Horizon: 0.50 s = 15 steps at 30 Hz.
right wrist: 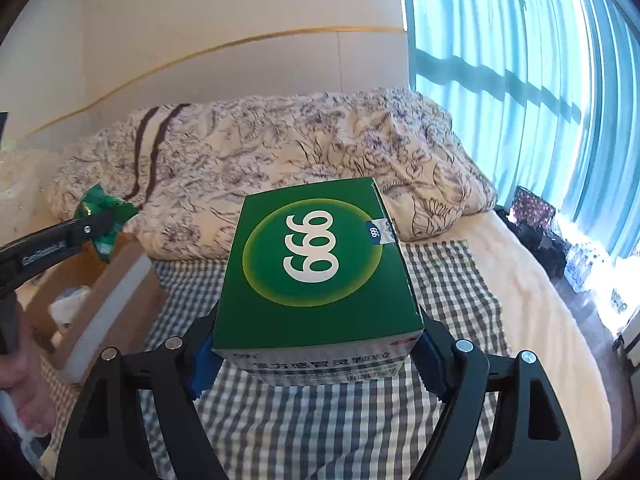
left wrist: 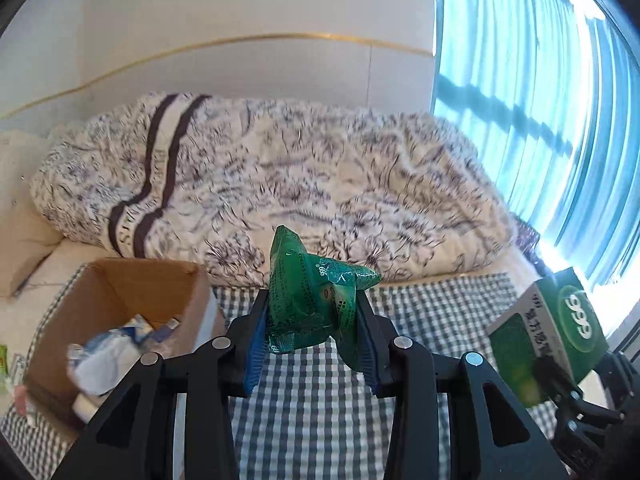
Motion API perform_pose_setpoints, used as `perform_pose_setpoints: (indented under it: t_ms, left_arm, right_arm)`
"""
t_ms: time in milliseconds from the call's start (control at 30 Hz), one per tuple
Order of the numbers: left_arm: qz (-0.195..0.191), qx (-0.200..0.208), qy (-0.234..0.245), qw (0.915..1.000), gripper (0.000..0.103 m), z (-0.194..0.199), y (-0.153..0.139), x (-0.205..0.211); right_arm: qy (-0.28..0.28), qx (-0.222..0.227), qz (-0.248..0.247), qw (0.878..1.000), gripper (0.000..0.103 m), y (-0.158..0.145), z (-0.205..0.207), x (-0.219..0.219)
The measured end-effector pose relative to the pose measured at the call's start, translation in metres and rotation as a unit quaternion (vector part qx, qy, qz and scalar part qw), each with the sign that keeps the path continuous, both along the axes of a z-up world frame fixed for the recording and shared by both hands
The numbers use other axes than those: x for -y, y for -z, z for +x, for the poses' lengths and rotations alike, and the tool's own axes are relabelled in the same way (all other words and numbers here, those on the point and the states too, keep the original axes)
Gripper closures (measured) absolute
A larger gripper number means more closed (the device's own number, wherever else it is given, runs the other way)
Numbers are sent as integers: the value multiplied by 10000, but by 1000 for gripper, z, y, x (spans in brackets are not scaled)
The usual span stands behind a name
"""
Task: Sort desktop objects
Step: 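Carry the foil packet with the left gripper while the right carries the medicine box to the box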
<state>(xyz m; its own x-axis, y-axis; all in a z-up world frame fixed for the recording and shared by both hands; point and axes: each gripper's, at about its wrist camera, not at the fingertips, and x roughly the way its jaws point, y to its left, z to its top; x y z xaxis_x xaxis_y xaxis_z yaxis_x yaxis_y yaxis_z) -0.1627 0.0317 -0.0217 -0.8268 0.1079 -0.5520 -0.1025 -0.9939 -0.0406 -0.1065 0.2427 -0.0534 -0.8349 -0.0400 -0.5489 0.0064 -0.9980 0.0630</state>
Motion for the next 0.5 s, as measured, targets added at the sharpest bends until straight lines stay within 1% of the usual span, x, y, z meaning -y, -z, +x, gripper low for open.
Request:
perform_pose_setpoints:
  t_ms: [133,233,400,500]
  left_arm:
    - [53,-284,37,9996,63,40,-32,6]
    - [84,-428,23,9990,63,65,-48,13]
    - [-4,-582,-19,9983,63,102,-67,26]
    - [-61,-718,-68,9974,63,125,-78,36]
  right_arm:
    - [-113,-131,-99,9998,24,-28,22,5]
    - [-198,-248,-90,9995,24,-47,39,13]
    - [-306,-417,-35,9987,24,-71,63,29]
    - [-366,-458,-100,9982,24,-78,74,37]
